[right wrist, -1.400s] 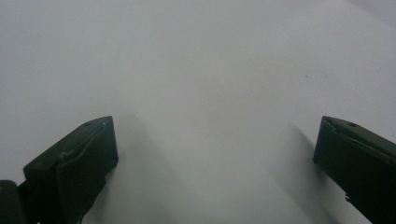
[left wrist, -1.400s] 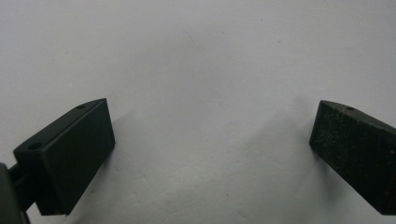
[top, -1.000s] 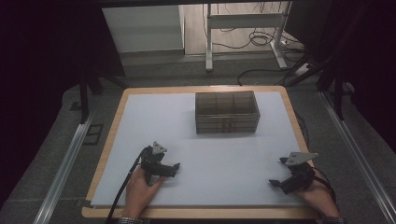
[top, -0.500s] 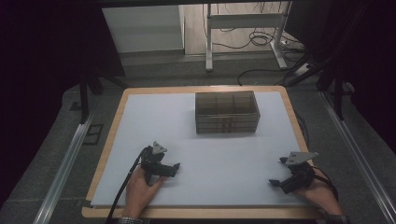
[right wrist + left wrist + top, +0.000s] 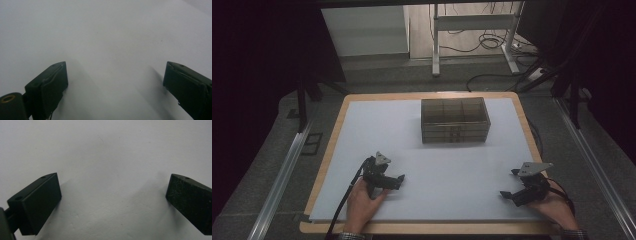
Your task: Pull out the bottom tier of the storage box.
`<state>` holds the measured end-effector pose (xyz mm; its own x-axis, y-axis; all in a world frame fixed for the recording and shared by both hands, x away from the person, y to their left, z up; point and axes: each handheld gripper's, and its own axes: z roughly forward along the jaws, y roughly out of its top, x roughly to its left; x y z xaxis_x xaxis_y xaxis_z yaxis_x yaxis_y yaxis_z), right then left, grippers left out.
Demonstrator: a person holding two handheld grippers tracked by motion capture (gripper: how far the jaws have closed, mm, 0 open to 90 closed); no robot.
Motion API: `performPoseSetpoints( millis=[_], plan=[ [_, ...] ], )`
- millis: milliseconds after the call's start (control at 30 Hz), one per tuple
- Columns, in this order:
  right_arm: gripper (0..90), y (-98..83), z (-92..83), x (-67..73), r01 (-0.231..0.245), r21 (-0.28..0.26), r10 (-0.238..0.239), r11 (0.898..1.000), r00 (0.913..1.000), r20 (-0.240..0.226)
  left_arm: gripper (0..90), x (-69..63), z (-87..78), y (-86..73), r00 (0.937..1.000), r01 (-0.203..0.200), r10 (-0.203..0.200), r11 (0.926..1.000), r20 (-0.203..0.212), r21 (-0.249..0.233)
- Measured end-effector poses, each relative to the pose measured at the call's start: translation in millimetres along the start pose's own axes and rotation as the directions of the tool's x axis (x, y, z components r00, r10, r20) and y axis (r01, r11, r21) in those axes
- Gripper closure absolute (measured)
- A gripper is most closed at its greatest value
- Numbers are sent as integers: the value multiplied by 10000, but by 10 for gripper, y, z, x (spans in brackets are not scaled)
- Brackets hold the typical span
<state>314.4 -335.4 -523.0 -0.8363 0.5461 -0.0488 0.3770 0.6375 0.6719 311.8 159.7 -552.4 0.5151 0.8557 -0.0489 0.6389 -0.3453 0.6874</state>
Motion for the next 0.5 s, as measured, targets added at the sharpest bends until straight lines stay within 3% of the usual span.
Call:
performPoseSetpoints(
  millis=[367,500],
  plan=[
    [150,98,-34,45,452,-28,-451,9990,9987,242,0,0,0,0,10000,-3,3,10000,-1,0],
    [189,153,-7,70,838,47,-840,9965,9956,421,0,0,0,0,10000,-1,1,10000,2,-3]
  ],
)
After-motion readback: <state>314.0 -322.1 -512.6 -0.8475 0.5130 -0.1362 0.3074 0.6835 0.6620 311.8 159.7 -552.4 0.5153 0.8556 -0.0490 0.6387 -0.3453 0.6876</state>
